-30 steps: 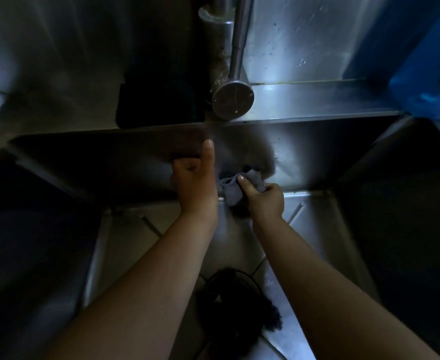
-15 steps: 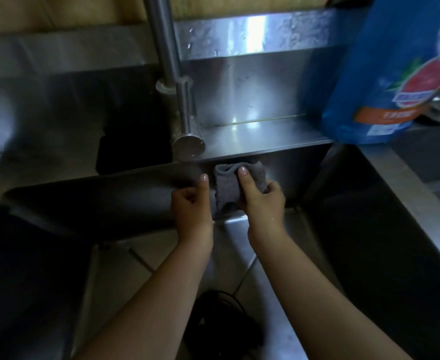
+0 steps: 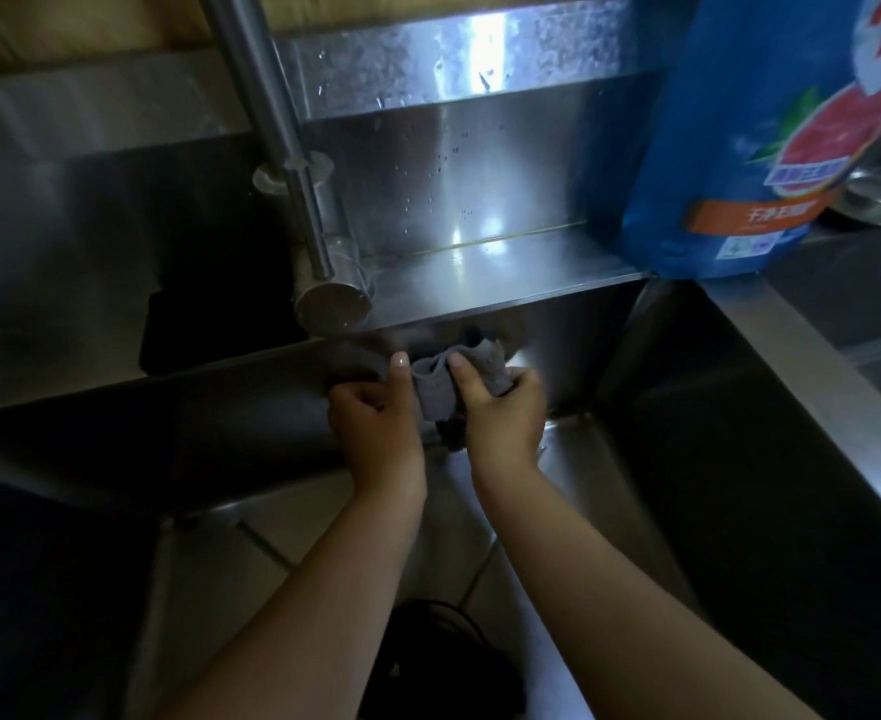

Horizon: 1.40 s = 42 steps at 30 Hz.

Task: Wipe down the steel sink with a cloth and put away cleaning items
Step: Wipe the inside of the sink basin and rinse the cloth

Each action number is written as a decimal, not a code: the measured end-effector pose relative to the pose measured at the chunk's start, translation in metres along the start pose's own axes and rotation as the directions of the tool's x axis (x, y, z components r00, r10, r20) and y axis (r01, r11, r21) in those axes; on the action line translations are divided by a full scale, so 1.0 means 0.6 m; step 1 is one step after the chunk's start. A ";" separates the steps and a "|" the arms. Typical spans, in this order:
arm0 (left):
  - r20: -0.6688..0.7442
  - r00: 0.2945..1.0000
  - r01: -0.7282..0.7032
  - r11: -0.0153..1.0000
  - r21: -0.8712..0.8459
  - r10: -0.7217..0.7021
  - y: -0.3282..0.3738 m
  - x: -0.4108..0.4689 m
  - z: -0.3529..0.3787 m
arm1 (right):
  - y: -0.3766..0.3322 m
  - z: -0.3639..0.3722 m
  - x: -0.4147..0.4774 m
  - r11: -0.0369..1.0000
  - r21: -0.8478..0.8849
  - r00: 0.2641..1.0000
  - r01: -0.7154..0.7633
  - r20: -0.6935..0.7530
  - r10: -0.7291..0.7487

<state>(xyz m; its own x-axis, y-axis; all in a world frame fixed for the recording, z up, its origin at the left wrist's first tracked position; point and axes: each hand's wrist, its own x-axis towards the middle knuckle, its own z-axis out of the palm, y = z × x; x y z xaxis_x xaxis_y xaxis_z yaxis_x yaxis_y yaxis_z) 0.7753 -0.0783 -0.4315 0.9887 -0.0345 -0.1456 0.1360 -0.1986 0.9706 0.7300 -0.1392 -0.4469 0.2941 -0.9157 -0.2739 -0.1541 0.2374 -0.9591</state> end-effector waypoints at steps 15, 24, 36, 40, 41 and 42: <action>0.005 1.000 -0.014 1.000 0.001 0.014 -0.002 -0.004 0.001 | 0.048 -0.022 0.021 0.991 -0.063 0.992 -0.120 0.038 0.122; 0.017 0.999 0.041 0.999 -0.026 -0.040 0.008 -0.009 0.000 | -0.061 -0.028 0.005 0.985 0.162 0.998 0.060 -0.019 -0.057; 0.023 1.000 0.021 1.000 -0.012 -0.021 0.004 -0.006 0.001 | 0.061 -0.049 0.047 0.982 -0.176 0.998 -0.063 -0.017 0.061; 0.062 0.997 0.043 0.999 0.012 -0.043 0.001 -0.008 0.004 | 0.037 -0.069 0.034 0.998 0.036 0.998 -0.043 -0.053 0.045; 0.084 0.996 0.040 0.999 0.031 -0.042 0.001 -0.011 0.006 | 0.028 -0.075 0.030 0.995 0.099 0.997 -0.034 -0.065 0.041; 0.099 0.995 0.025 0.998 0.054 -0.030 0.004 -0.015 0.009 | 0.015 -0.079 0.026 0.986 0.163 0.997 -0.028 -0.073 0.040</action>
<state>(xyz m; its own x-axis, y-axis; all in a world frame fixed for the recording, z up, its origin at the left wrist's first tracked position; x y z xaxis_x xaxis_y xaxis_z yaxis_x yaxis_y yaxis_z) 0.7662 -0.0840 -0.4292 0.9731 -0.1255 -0.1930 0.1569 -0.2518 0.9550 0.6887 -0.1668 -0.4562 0.2178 -0.9268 -0.3061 -0.0069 0.3121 -0.9500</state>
